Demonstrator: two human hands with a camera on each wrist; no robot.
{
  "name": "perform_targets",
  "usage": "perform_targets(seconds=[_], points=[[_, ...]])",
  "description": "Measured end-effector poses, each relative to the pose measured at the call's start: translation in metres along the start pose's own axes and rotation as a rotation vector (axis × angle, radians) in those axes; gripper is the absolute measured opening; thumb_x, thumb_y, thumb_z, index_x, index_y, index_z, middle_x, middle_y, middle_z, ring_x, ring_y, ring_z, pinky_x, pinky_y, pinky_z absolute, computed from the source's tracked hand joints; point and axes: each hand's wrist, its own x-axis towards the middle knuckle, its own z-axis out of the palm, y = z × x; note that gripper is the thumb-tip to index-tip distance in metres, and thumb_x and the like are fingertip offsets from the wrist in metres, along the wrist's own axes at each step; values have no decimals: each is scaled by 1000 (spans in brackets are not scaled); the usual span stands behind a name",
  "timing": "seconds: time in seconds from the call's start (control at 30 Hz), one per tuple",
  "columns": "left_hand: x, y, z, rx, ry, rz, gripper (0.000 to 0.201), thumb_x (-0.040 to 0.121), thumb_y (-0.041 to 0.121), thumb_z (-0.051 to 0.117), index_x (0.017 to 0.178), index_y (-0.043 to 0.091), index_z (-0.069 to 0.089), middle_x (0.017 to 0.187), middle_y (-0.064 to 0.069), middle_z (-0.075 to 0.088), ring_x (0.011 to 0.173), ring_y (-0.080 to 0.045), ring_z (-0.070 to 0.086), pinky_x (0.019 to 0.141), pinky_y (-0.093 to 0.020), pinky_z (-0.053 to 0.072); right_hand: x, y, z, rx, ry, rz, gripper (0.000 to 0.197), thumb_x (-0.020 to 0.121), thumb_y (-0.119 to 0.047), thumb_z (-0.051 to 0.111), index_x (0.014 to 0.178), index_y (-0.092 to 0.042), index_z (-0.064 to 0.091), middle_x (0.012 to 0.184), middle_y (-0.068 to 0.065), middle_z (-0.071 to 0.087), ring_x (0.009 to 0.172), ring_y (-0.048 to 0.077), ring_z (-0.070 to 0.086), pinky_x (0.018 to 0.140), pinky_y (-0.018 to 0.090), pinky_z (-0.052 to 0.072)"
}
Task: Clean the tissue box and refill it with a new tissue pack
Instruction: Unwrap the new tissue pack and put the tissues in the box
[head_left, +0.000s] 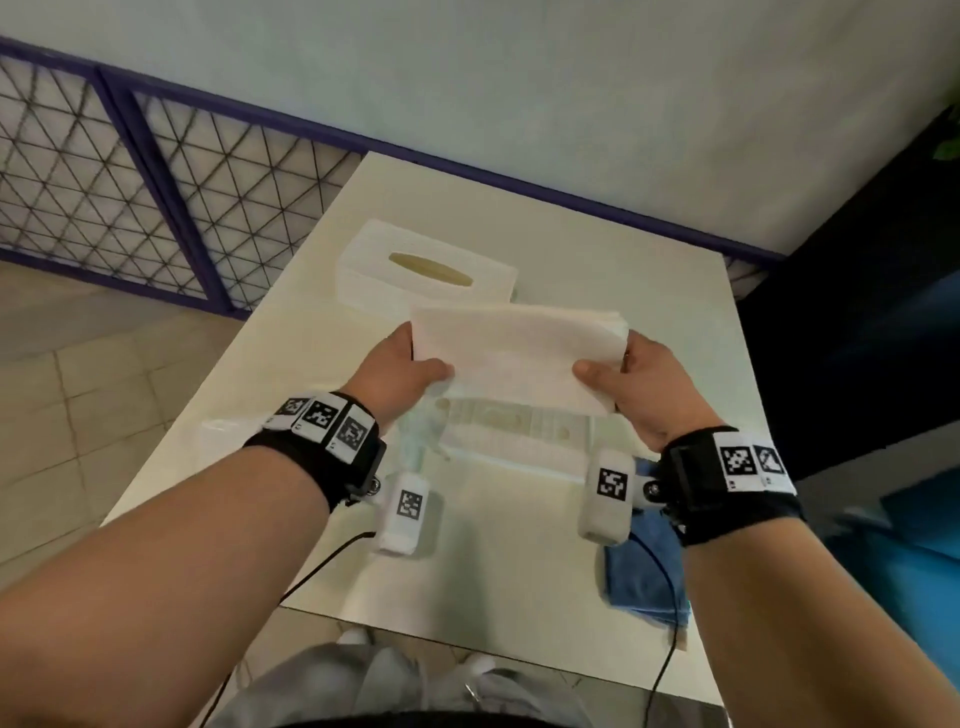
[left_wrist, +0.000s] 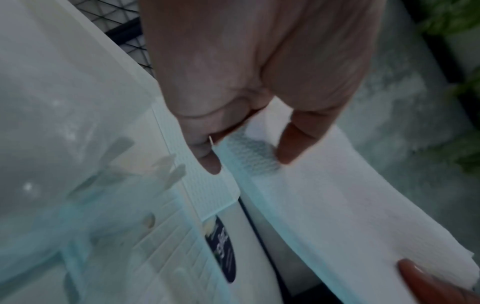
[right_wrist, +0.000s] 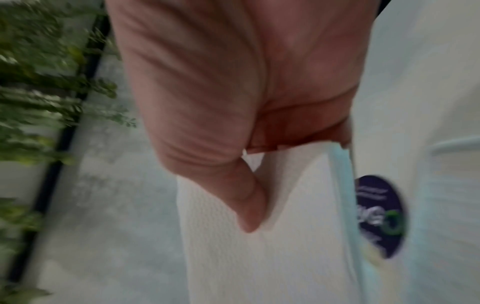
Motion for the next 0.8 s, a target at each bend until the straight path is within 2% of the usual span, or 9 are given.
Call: perform_targets(seconds=[0.13, 0.27, 0.3, 0.37, 0.4, 0.47, 0.57, 0.67, 0.8], points=[[5, -12, 26, 72, 73, 12, 29, 84, 5, 61, 108, 21, 58, 106, 2, 68, 98, -16, 63, 87, -32, 51, -2, 48, 7, 11, 151, 36, 29, 85, -5, 67, 105, -25, 57, 104, 4, 68, 95, 23, 65, 87, 36, 53], [5, -23, 36, 8, 158, 25, 32, 81, -6, 57, 84, 26, 57, 84, 1, 61, 76, -12, 55, 63, -21, 44, -1, 76, 14, 40, 199, 39, 28, 84, -1, 65, 99, -22, 55, 87, -7, 64, 80, 9, 60, 71, 18, 51], [7, -27, 37, 22, 170, 16, 34, 80, -8, 55, 82, 26, 57, 79, 0, 59, 70, -13, 53, 58, -20, 44, 0, 83, 16, 10, 190, 52, 28, 84, -1, 66, 99, -22, 55, 86, -6, 63, 79, 10, 60, 70, 18, 51], [9, -37, 37, 69, 177, -21, 36, 78, -9, 53, 81, 27, 58, 69, -1, 50, 58, -17, 44, 50, -24, 39, 4, 95, 20, -70, 161, 78, 31, 80, -2, 68, 94, -28, 56, 90, -1, 62, 83, 19, 59, 77, 31, 54], [10, -41, 38, 98, 174, -39, 37, 77, -8, 53, 81, 28, 59, 67, -2, 47, 56, -18, 41, 50, -25, 36, 6, 99, 22, -99, 154, 93, 35, 77, -2, 68, 89, -33, 57, 89, -1, 61, 84, 22, 59, 79, 37, 54], [11, -46, 39, 134, 173, -60, 35, 76, -6, 52, 84, 27, 59, 73, -4, 53, 63, -21, 47, 56, -27, 40, 9, 104, 25, -121, 156, 121, 37, 75, -1, 67, 86, -34, 56, 83, -4, 59, 83, 23, 58, 79, 38, 53], [11, -48, 41, 184, 179, -61, 27, 80, -3, 51, 93, 19, 59, 87, -3, 60, 82, -24, 55, 72, -31, 45, 14, 110, 25, -143, 172, 134, 31, 77, -2, 66, 95, -25, 56, 86, 0, 58, 82, 22, 56, 74, 31, 49], [11, -48, 42, 343, 133, -47, 25, 86, 2, 52, 108, 13, 56, 98, -6, 59, 91, -25, 52, 79, -29, 40, 17, 114, 25, -158, 171, 178, 29, 82, -8, 66, 109, -17, 58, 93, 5, 60, 85, 23, 57, 76, 27, 44], [17, -45, 39, 490, 66, -23, 37, 89, 6, 52, 126, 8, 50, 114, -11, 59, 103, -27, 53, 83, -28, 37, 23, 111, 24, -171, 168, 216, 38, 84, -16, 64, 121, -12, 56, 105, 9, 66, 97, 27, 61, 89, 38, 51]])
